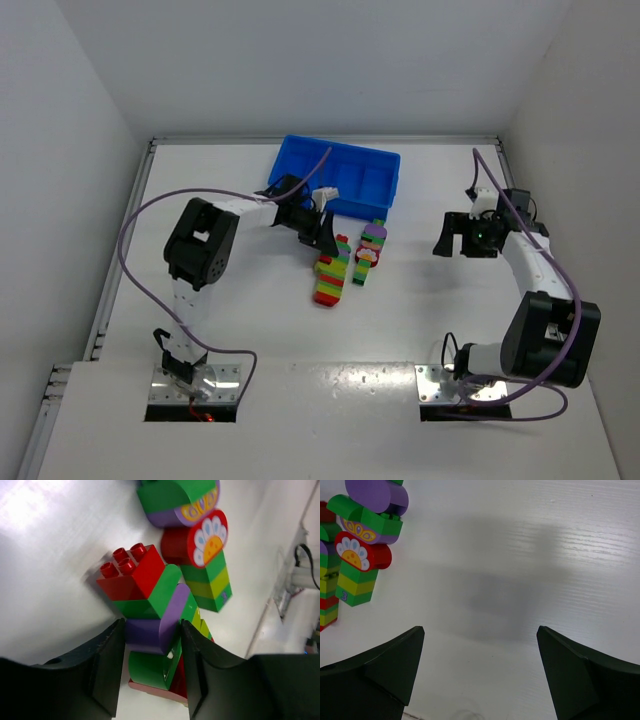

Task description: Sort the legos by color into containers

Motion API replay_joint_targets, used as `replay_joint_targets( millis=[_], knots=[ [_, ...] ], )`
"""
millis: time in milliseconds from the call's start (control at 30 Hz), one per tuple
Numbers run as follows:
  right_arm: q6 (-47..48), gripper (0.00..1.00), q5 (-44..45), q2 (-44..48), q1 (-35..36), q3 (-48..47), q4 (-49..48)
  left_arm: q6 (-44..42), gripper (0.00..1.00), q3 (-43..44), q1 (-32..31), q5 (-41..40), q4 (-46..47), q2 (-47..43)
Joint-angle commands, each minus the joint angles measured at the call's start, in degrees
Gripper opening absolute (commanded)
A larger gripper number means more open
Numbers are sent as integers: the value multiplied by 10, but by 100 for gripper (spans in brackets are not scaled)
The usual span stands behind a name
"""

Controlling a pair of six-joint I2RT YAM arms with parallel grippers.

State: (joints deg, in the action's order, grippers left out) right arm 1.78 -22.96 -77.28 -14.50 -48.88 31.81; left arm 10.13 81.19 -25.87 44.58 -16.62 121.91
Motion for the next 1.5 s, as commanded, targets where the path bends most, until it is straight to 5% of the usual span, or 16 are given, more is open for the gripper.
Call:
replay_joint_targets(
  millis=[0, 133, 367, 600, 967, 1467],
  knots=[
    [9, 94, -7, 1, -2, -24, -2, -19, 46, -37, 4, 39, -5, -27],
    [9, 94, -79, -4, 3, -24, 4, -24, 0, -78, 4, 22, -5, -74],
    [-57, 91, -364, -52, 46, -31, 5, -11, 0, -162, -1, -30, 67, -256],
    [-107, 87, -522, -107, 136, -78, -90, 2, 0, -177, -7, 135, 109, -285],
    [39, 84, -510, -153, 206, -182, -8, -14, 0, -133, -30, 220, 82, -260],
    [81, 74, -499, -189, 250, -221, 29, -9, 0, -80, -45, 244, 82, -223]
  ],
)
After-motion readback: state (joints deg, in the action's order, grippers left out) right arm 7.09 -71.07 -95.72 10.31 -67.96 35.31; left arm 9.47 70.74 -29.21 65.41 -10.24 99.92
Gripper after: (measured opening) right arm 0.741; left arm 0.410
